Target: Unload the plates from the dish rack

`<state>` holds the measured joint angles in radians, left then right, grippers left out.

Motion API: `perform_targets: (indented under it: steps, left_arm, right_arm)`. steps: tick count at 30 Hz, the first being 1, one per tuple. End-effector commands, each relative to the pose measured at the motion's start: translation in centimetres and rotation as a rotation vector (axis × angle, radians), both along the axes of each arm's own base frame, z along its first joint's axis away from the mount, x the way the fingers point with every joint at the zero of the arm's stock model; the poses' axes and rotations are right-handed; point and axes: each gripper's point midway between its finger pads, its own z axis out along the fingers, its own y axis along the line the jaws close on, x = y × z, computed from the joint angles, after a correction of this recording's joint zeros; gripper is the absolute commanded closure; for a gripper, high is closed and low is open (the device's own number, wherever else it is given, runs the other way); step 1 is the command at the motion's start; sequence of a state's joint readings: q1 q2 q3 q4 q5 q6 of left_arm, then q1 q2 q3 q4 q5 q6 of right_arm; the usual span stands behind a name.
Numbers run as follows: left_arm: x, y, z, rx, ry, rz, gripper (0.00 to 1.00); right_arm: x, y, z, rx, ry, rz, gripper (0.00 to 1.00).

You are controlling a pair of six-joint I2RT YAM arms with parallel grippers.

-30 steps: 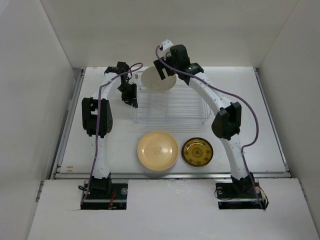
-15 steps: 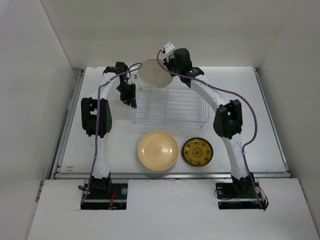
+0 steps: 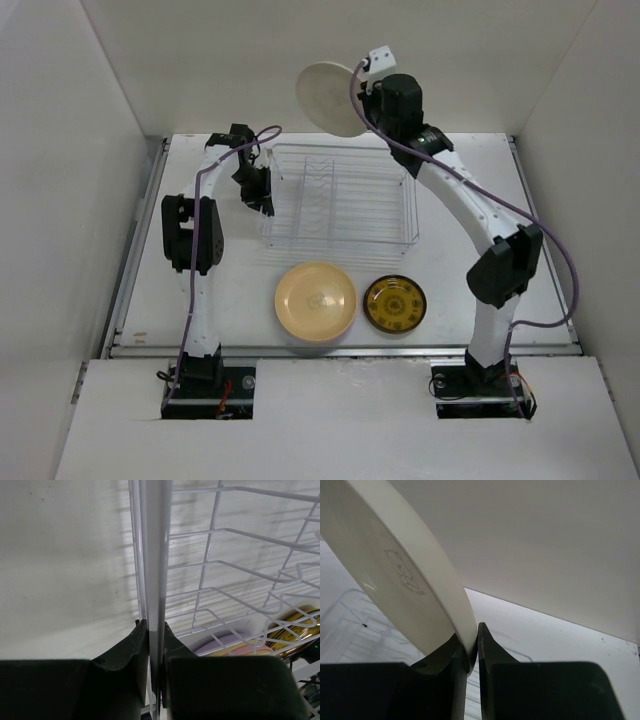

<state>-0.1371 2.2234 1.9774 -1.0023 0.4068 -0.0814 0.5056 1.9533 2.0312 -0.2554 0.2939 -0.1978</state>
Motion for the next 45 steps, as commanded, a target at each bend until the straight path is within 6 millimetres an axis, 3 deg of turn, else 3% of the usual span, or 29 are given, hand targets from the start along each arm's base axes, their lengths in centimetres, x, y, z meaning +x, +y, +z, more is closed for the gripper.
perform_targets:
  steps: [1, 2, 3, 5, 6, 8, 9, 12, 13, 16, 19, 20, 23, 25, 27, 28, 30, 32, 33, 36, 38, 41, 43, 45]
  left_arm:
    - [0.7, -0.3, 0.8, -0.122, 0.078, 0.174, 1.00]
    - [0.8, 0.1, 0.8, -0.124, 0.081, 0.192, 1.00]
    - [1.6, 0.4, 0.9, -0.127, 0.061, 0.200, 1.00]
    - [2.3, 0.4, 1.7, -0.132, 0.029, 0.194, 1.00]
    - [2.4, 0.4, 2.0, -0.131, 0.020, 0.185, 1.00]
    - [2.5, 0.2, 2.2, -0.120, 0.004, 0.169, 1.00]
    - [2.5, 0.2, 2.2, -0.120, 0.004, 0.169, 1.00]
    - [2.7, 0.4, 2.7, -0.116, -0.031, 0.132, 1.00]
    - [2.8, 0.7, 2.6, -0.098, -0.044, 0.114, 1.00]
    - [2.7, 1.2, 2.4, -0.065, -0.048, 0.069, 1.00]
    - [2.8, 1.4, 2.5, 0.000, -0.080, -0.057, 1.00]
    - [2.7, 1.0, 1.7, 0.017, -0.067, -0.101, 1.00]
    - [2.6, 1.2, 1.9, 0.063, -0.081, -0.179, 1.00]
    - [2.3, 0.2, 1.9, 0.072, -0.082, -0.204, 1.00]
    - [2.0, 0.0, 1.5, 0.081, -0.073, -0.212, 1.00]
    - [2.0, -0.1, 1.5, 0.081, -0.073, -0.212, 1.00]
    - [2.3, 0.1, 1.5, 0.094, -0.082, -0.210, 1.00]
    - [2.3, 0.3, 1.4, 0.105, -0.080, -0.199, 1.00]
    - [2.4, 0.5, 1.4, 0.114, -0.081, -0.198, 1.00]
    - [2.7, 0.8, 1.7, 0.134, -0.100, -0.193, 0.97]
    - [2.8, 1.0, 2.1, 0.148, -0.113, -0.199, 0.92]
    - [2.8, 1.2, 3.0, 0.159, -0.135, -0.195, 0.79]
    - [2.8, 1.2, 3.0, 0.159, -0.135, -0.195, 0.73]
    - [2.8, 1.2, 3.9, 0.157, -0.157, -0.193, 0.65]
  right_arm:
    - [-3.0, -1.1, 5.0, 0.162, -0.051, -0.039, 1.00]
    - [-4.4, 0.1, 2.3, 0.152, 0.057, 0.047, 1.00]
    - [-6.3, 1.0, 2.2, 0.171, 0.103, 0.129, 1.00]
    - [-10.1, 3.6, -1.0, 0.175, 0.260, 0.339, 1.00]
    - [-14.3, 5.7, -5.0, 0.178, 0.429, 0.497, 1.00]
    - [-17.6, 6.1, -9.6, 0.145, 0.582, 0.504, 1.00]
    - [-20.8, 6.1, -14.5, 0.082, 0.719, 0.508, 1.00]
    - [-26.1, 6.4, -18.3, 0.034, 0.848, 0.567, 1.00]
    - [-28.8, 6.1, -19.9, 0.012, 0.906, 0.586, 1.00]
    - [-31.2, 5.2, -21.3, 0.020, 0.969, 0.588, 1.00]
    - [-31.9, 5.1, -21.7, 0.018, 0.985, 0.588, 1.00]
    - [-31.8, 4.8, -22.9, -0.002, 1.007, 0.565, 1.00]
    - [-31.7, 4.7, -24.5, -0.021, 1.037, 0.514, 1.00]
    - [-31.4, 4.8, -25.5, -0.043, 1.052, 0.482, 0.95]
    - [-30.9, 4.7, -25.8, -0.056, 1.042, 0.460, 0.82]
    - [-30.9, 4.7, -25.5, -0.056, 1.042, 0.460, 0.63]
    - [-30.8, 4.2, -25.7, -0.073, 1.046, 0.438, 0.39]
    - [-30.7, 3.8, -26.1, -0.099, 1.054, 0.423, 0.22]
    - [-30.5, 3.8, -26.1, -0.121, 1.045, 0.405, 0.19]
    - [-29.5, 3.6, -24.0, -0.125, 0.980, 0.359, 0.12]
    - [-28.3, 3.5, -21.3, -0.094, 0.890, 0.320, 0.10]
    - [-27.1, 3.5, -17.4, -0.026, 0.774, 0.293, 0.08]
    - [-26.5, 3.0, -16.1, 0.011, 0.726, 0.245, 0.05]
    - [-25.2, 1.6, -13.4, 0.048, 0.630, 0.141, 0.04]
